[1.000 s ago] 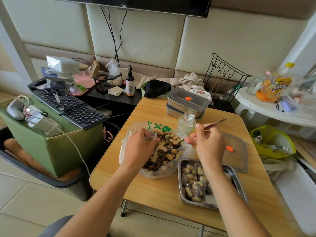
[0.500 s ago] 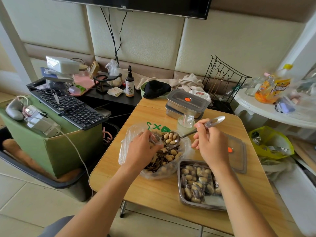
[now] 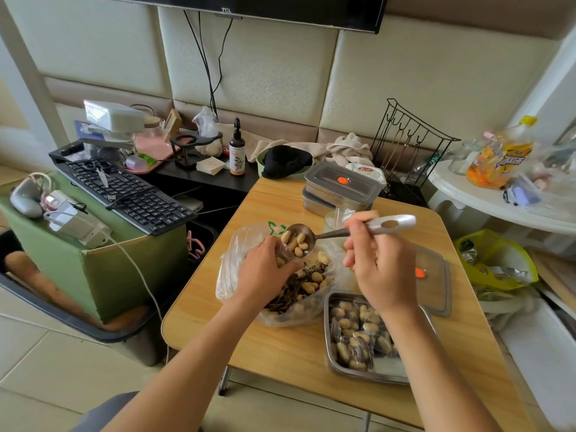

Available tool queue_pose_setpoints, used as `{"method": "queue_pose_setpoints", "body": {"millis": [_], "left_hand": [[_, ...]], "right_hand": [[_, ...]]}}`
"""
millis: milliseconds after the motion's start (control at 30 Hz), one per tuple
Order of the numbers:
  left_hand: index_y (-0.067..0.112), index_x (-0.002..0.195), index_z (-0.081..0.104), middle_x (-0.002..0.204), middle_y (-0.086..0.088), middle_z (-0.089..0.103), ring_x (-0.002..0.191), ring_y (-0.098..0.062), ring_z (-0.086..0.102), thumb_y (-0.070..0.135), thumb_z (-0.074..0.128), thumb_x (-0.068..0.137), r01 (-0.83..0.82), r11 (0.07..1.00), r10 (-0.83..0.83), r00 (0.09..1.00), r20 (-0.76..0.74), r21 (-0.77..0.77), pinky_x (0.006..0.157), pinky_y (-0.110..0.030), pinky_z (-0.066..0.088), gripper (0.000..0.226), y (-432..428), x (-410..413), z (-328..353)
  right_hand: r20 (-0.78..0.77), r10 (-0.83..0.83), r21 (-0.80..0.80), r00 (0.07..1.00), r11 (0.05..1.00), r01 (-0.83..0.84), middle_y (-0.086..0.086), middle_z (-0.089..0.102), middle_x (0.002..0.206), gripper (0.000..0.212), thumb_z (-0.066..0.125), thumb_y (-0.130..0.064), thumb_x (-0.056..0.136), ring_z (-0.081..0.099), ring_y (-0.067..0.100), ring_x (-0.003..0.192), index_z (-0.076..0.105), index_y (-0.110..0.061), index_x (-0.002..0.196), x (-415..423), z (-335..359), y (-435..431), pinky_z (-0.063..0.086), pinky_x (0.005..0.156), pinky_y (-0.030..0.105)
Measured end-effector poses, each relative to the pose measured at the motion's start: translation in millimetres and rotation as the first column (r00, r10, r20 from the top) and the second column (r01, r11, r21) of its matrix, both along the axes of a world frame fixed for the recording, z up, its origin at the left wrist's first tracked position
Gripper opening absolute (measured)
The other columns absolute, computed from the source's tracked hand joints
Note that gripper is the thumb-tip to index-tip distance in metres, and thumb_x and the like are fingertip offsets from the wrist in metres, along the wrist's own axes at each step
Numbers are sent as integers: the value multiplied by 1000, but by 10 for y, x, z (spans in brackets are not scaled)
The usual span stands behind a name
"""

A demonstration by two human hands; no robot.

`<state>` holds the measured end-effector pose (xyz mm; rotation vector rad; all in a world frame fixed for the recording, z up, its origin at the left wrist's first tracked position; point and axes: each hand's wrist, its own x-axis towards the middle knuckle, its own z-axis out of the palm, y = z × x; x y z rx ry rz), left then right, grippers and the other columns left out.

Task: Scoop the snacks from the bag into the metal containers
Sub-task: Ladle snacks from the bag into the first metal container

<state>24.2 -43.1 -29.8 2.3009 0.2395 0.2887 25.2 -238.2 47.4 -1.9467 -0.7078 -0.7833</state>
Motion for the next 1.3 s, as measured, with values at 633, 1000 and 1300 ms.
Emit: {"method": "queue_pose_setpoints", "body": {"millis": [633,1000,1300], "left_hand": [[22,117,58,98,13,64,84,0,60,39,80,87,-2,989,9,999,46,-149,65,-15,46,41,-15,-48,40],[13,109,49,88,4,65,63,0,60,35,73,94,30,956,6,993,122,-291,53,-14,48,36,-55,-116,136],[17,116,51,100,11,58,82,0,59,34,70,97,186,975,-176,980,91,-124,65,-8,47,32,-72,-111,82]], "right_hand": [[-210,-200,201,957,949,243,-3,66,67,26,46,-28,110,66,8,49,65,-15,96,-8,-36,0,49,46,18],[-878,49,309,476,818,486,8,75,71,35,46,-30,111,71,19,56,64,-1,104,300,-347,-132,49,48,23],[-919,0,111,395,960,259,7,70,61,45,55,-32,108,55,14,42,73,4,88,223,-346,-87,30,33,19]]}}
